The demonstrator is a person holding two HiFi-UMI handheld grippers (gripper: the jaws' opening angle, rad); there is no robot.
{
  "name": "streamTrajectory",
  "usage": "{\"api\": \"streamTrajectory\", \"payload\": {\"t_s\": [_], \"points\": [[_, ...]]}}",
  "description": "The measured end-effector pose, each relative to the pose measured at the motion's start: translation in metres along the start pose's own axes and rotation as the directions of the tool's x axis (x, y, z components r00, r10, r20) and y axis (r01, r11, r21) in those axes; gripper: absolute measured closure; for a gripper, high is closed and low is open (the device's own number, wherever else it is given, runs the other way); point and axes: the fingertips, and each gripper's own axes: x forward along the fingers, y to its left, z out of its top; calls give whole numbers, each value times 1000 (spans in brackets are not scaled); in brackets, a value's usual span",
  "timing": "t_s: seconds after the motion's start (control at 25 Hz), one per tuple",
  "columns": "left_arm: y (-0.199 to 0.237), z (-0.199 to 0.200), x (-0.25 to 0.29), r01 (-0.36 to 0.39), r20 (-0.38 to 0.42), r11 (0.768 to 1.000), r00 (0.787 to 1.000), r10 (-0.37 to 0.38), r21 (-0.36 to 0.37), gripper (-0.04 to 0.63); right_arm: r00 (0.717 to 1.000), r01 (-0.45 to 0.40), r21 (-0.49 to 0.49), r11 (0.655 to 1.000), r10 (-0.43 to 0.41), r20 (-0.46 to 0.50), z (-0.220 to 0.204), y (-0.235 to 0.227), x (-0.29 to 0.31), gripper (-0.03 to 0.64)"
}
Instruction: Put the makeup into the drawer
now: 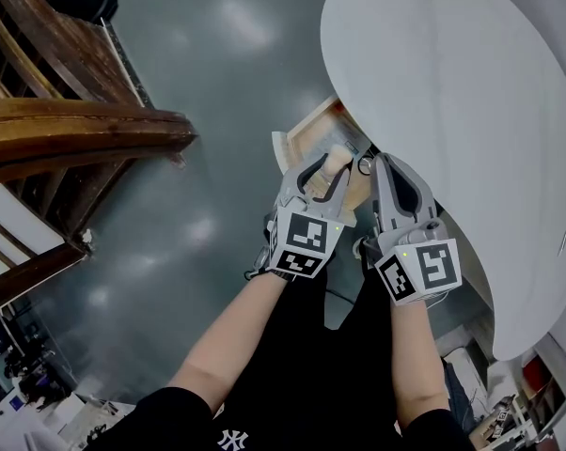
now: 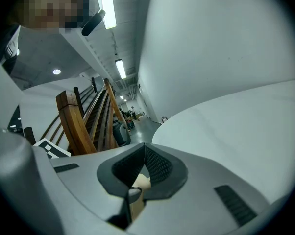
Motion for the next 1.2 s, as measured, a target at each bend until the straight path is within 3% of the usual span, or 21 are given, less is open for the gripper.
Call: {"api": "streamTrajectory", "payload": {"t_s": [0.48,0.8,1.2], "points": [[12,-17,18,-26,-51,1000,998,25,-14,454,1000,-29,-29,999,29,-10,-15,2,17,601],[13,-22,28,-68,-112,997,991,73,43,454,999,-50,-21,998,50,-12,-21,1,24,601],[14,-24,30,-73,-147,997,986,77,32,443,998,-58,-14,998,57,-30,-20,-1,24,601]]}}
